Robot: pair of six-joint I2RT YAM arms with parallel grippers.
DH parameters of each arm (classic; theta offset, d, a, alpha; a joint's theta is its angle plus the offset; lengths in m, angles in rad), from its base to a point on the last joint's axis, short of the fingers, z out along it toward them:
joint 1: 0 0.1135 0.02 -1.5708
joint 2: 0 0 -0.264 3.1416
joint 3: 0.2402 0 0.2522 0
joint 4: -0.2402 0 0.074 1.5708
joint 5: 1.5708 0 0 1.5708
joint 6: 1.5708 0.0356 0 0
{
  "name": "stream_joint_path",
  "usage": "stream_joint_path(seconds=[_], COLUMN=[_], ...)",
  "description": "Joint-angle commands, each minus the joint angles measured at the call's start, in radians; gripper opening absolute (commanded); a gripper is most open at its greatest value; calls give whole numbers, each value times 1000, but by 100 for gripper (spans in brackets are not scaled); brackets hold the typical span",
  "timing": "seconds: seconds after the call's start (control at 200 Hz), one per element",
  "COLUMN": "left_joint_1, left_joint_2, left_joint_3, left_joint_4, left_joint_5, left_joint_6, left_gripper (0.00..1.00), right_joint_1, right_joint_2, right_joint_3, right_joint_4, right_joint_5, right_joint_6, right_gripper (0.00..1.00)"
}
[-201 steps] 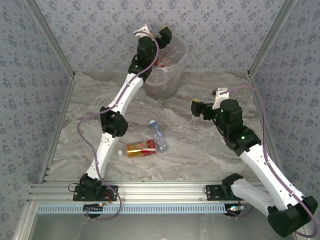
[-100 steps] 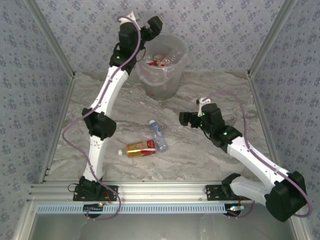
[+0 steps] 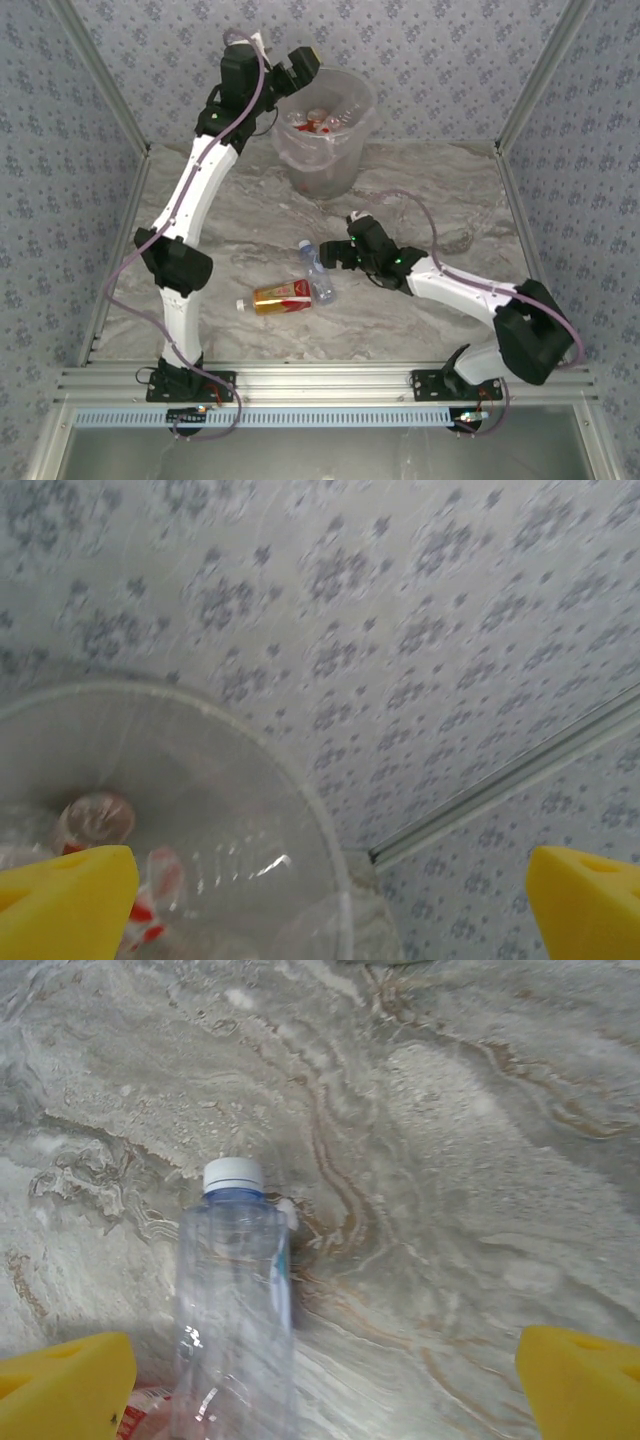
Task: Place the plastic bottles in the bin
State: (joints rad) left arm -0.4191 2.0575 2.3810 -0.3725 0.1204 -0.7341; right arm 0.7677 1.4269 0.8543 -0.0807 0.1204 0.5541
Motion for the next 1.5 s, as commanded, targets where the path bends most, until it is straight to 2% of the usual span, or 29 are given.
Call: stream_joint_path(seconds=[0.0, 0.09, 0.245, 0.295, 0.355, 0.465, 0.58, 0.69, 0.755, 0.944, 1.129, 1.254, 1.494], left_joint_1=[1, -1, 0, 2, 2, 6, 21, 45, 62, 118, 151, 159, 179], left_joint_2=[-101, -209, -470, -534, -598, -692, -780, -855, -893, -983, -1014, -1016, -1007], left_joint_3=[-79, -289, -866, -974, -1045, -1135, -1233, -1306, -1339, -1420, -1459, -1468, -1469], left_joint_4=[-47, 28, 431, 456, 406, 297, 221, 166, 146, 121, 109, 102, 90], left_joint_5=[-3, -34, -153, -186, -227, -287, -343, -393, -413, -454, -457, -456, -456], left_joint_6=[20, 2, -74, -79, -72, -48, -42, -45, -53, -85, -103, -106, -110], left_gripper=[99, 99, 99, 99, 100, 99, 99, 99, 100, 99, 100, 99, 100], right_joint_1=[30, 48, 64, 69, 72, 76, 82, 104, 101, 101, 81, 81, 71], right_joint_2=[76, 133, 223, 249, 281, 330, 393, 441, 464, 517, 557, 606, 662], right_joint_3=[72, 113, 189, 216, 253, 307, 388, 431, 449, 522, 556, 617, 668], right_joint_4=[16, 12, -14, -36, -75, -120, -163, -234, -253, -371, -456, -558, -580], right_joint_5=[-12, -8, -25, -12, 11, 30, -12, 95, 112, 41, 0, 29, 22], right_joint_6=[67, 108, 133, 139, 147, 137, 109, 145, 140, -18, -38, -58, -49], right_gripper=[100, 100, 98, 97, 96, 91, 90, 88, 86, 81, 79, 79, 80])
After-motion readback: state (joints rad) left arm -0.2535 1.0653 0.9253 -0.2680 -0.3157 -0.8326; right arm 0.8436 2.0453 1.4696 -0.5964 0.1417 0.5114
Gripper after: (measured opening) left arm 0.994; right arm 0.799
